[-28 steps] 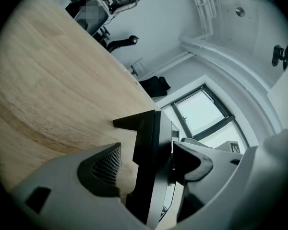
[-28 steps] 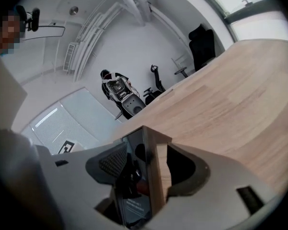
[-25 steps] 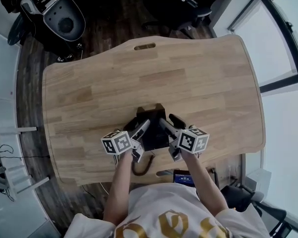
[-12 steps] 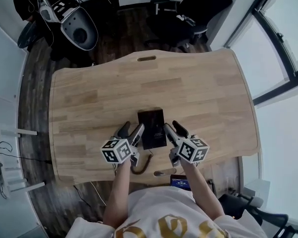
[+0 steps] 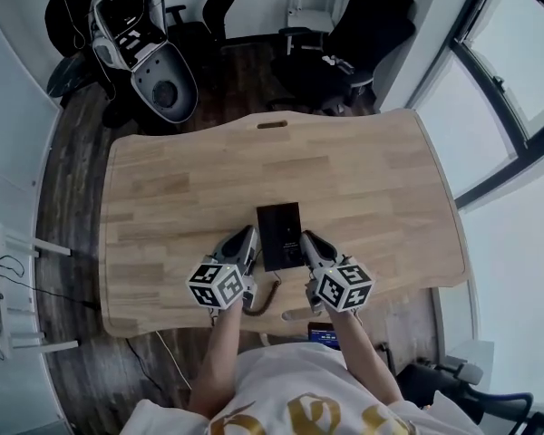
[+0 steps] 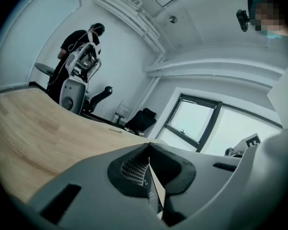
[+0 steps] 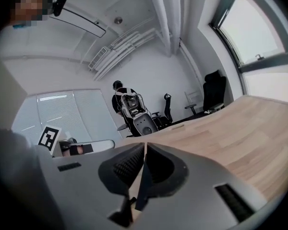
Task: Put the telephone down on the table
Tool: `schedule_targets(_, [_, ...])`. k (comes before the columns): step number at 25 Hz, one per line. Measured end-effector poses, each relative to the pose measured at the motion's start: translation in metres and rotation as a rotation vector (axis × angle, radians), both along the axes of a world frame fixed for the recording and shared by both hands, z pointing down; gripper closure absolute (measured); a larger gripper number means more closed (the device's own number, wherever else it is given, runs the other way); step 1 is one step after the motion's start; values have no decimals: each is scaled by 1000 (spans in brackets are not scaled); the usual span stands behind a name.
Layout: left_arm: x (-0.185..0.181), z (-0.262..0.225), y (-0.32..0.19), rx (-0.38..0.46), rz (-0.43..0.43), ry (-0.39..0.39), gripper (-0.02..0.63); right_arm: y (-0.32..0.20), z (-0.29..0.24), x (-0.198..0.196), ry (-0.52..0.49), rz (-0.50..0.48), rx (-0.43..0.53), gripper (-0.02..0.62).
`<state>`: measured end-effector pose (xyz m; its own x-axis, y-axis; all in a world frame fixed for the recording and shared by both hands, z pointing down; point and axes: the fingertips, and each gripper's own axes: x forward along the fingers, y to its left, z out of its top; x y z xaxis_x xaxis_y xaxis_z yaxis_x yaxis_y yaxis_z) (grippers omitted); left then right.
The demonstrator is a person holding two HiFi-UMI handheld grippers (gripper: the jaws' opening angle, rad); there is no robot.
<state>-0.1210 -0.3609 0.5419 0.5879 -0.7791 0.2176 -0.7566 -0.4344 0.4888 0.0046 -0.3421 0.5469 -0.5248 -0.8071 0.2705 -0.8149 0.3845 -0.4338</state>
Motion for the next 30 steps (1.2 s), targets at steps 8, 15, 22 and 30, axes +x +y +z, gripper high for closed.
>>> schedule_targets(8, [-16,-31,22,134,5,-109,597,25,-26,-16,157,-2,104,583])
schedule_targets(15, [-23,-38,30,138,2,-127,597,33,-31,-20,217,3,108,583])
schedule_targets(22, [-17,-41,30,148,28,-131,597,36,-33,-21,220,15,107,583])
schedule_targets(30, [-19,-33,27,143,42,-138,597,31,-25,-15,227,33,94,583])
